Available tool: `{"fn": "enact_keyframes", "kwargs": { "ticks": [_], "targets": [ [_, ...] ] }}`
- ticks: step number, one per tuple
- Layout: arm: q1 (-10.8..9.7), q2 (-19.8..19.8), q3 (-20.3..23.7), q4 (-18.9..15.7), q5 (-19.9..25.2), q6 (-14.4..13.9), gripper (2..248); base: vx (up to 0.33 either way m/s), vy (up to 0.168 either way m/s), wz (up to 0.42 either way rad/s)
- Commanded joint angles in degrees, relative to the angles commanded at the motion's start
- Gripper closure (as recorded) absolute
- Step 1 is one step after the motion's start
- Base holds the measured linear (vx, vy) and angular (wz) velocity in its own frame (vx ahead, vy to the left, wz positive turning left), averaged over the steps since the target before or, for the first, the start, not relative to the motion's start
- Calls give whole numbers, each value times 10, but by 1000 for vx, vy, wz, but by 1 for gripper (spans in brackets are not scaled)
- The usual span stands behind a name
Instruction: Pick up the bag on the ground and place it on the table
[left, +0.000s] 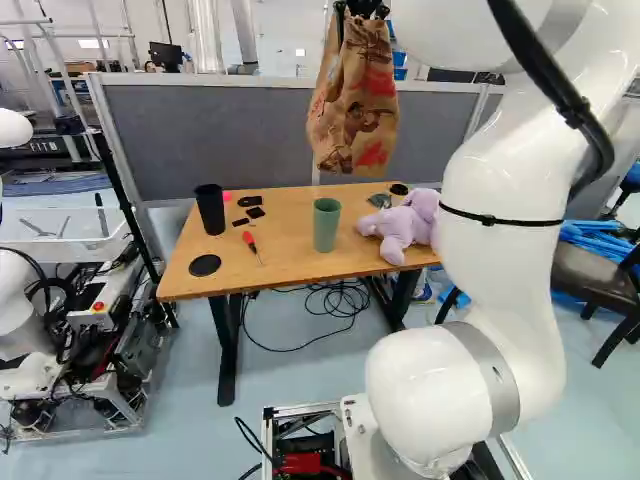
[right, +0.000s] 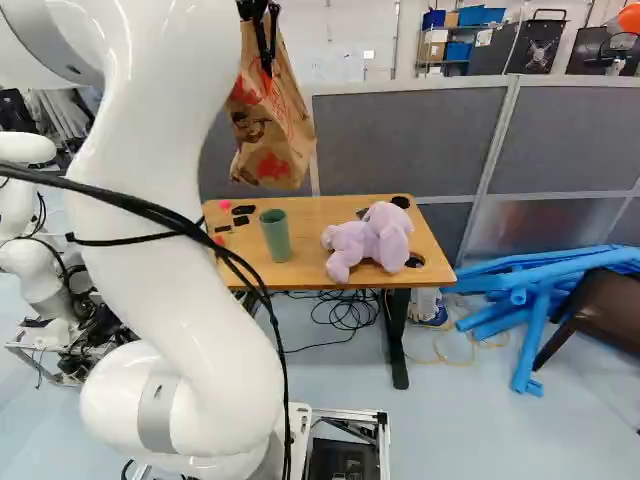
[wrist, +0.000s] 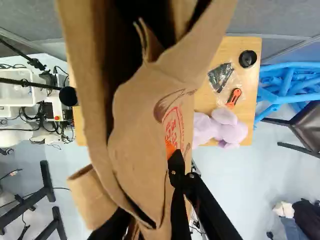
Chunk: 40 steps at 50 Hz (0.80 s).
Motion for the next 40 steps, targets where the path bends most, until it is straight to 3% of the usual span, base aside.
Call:
{"fn": "enact_keyframes", "kwargs": {
  "ticks": [40],
  "targets": [
    [-3,-98,-128,0,0,0,229,0,0,0]
  ]
}}
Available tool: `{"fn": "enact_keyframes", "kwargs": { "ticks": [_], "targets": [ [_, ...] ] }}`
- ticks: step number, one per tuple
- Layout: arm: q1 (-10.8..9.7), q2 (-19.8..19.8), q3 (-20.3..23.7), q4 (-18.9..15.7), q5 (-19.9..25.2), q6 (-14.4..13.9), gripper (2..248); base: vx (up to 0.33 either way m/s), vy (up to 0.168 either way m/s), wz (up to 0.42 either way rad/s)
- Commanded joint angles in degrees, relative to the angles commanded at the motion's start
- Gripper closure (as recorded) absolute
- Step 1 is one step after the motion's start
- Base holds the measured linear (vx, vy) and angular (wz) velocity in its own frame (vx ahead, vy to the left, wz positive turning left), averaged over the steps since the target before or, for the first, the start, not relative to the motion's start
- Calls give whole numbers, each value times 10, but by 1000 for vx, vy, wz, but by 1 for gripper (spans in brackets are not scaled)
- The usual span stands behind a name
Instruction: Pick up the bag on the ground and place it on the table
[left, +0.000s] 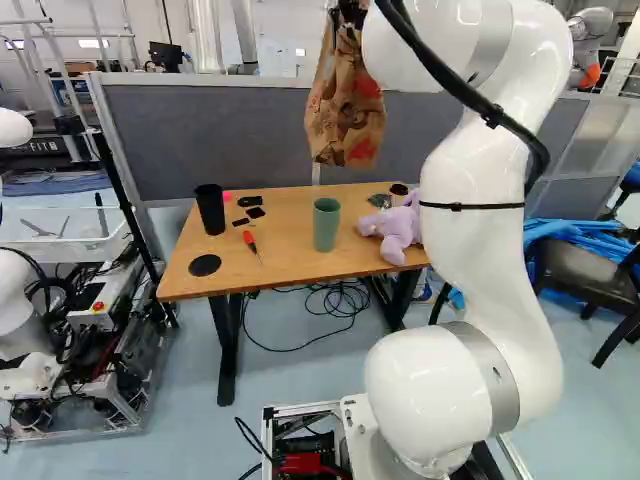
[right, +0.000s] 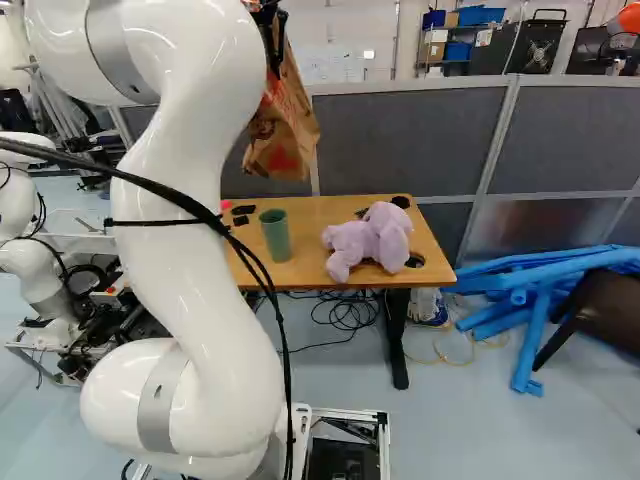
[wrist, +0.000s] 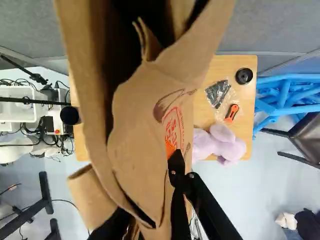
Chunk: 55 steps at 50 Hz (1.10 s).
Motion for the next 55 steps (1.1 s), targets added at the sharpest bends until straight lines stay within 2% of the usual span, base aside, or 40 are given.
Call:
{"fn": "enact_keyframes", "kwargs": {
  "ticks": [38,46,55],
  "targets": [
    [5,-119,-151,0,-2,0,229,0,0,0],
    [6,-142,-170,0,-2,0,229,0,0,0],
    [6,-151,-167,0,-2,0,229,0,0,0]
  ]
}}
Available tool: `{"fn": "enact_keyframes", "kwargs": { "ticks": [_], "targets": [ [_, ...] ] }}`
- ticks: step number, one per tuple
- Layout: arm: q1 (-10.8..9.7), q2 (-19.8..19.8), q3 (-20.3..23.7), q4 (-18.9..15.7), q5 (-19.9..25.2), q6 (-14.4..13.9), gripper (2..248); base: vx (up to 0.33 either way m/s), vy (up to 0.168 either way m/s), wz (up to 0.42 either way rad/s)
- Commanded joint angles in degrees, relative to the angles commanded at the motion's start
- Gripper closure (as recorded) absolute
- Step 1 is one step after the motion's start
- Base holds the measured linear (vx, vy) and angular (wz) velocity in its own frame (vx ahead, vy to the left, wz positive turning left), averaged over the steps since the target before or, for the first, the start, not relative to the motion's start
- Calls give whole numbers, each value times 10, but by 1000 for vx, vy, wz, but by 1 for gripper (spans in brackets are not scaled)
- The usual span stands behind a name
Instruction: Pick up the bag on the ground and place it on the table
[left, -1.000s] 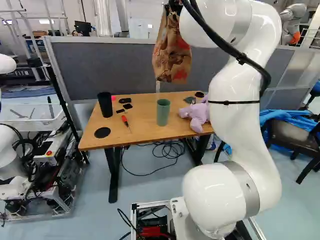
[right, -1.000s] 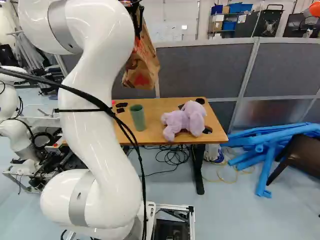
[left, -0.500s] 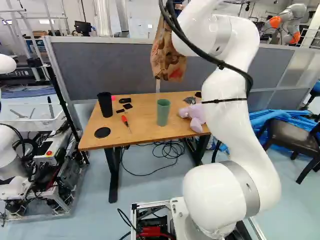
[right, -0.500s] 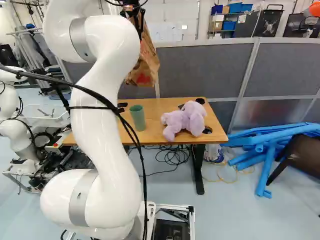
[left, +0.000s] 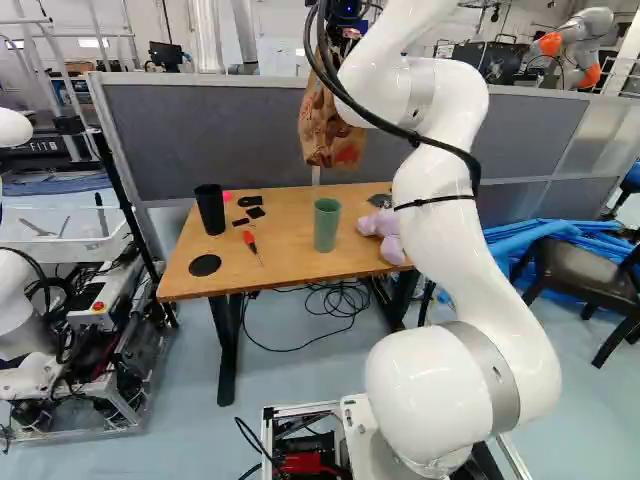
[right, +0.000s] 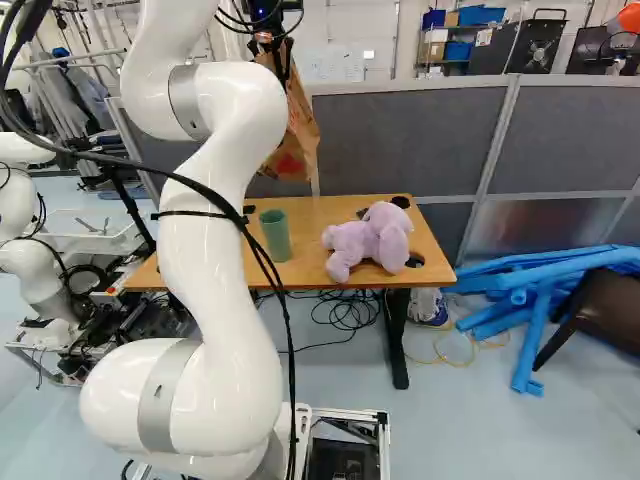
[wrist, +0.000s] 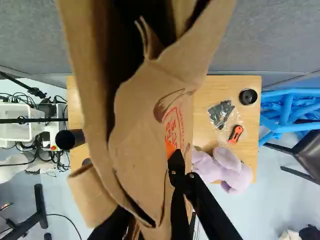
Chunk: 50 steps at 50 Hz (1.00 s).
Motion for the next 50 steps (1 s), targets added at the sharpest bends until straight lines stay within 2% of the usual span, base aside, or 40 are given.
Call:
{"fn": "enact_keyframes", "kwargs": {
  "ticks": [31,50],
  "targets": [
    [0,-16,37,0,0,0,229,0,0,0],
    [-1,-46,28,0,0,0,229,0,0,0]
  ]
}}
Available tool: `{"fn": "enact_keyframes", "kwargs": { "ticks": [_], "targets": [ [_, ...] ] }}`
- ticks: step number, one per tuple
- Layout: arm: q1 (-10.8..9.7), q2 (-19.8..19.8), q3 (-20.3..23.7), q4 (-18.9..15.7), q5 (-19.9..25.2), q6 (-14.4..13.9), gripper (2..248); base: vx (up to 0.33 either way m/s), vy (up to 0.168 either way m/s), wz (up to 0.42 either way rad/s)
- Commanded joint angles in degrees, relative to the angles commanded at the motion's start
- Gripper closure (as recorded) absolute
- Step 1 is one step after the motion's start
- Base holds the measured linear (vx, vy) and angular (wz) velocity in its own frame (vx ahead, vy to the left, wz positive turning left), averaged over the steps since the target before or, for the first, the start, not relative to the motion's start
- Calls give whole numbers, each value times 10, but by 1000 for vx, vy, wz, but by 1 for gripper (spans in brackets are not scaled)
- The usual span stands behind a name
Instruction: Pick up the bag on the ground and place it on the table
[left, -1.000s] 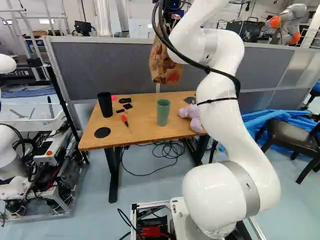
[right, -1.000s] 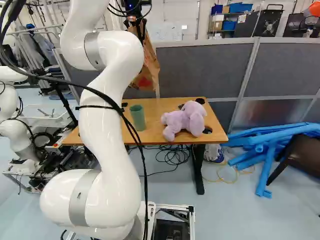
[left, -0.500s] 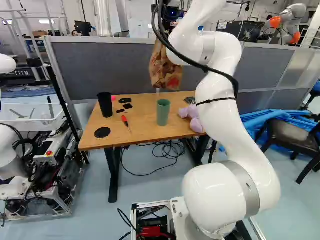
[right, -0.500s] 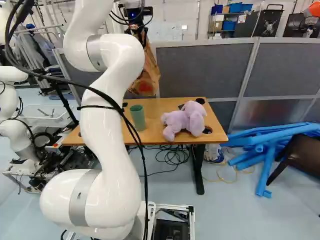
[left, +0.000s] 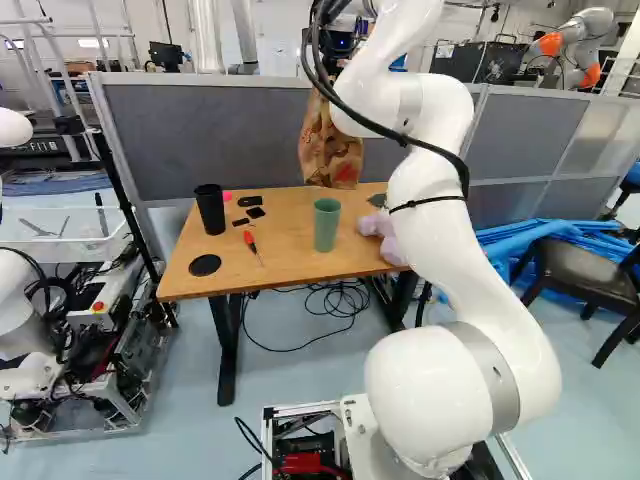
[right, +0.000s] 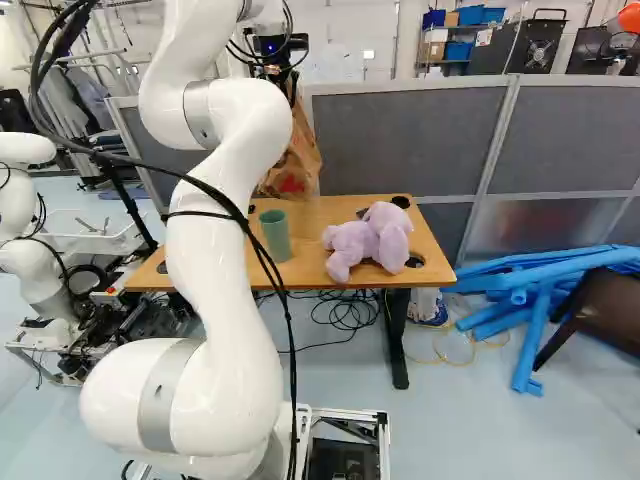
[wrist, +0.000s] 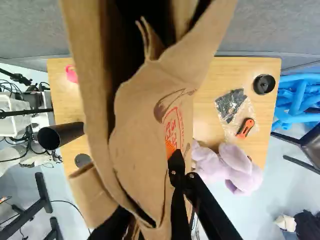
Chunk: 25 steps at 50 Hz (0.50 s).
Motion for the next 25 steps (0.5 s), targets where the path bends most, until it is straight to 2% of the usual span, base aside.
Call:
{"fn": "enact_keyframes", "kwargs": {
  "ticks": [25],
  "targets": [
    [-1,-47,-25,0,0,0,229,0,0,0]
  ]
}}
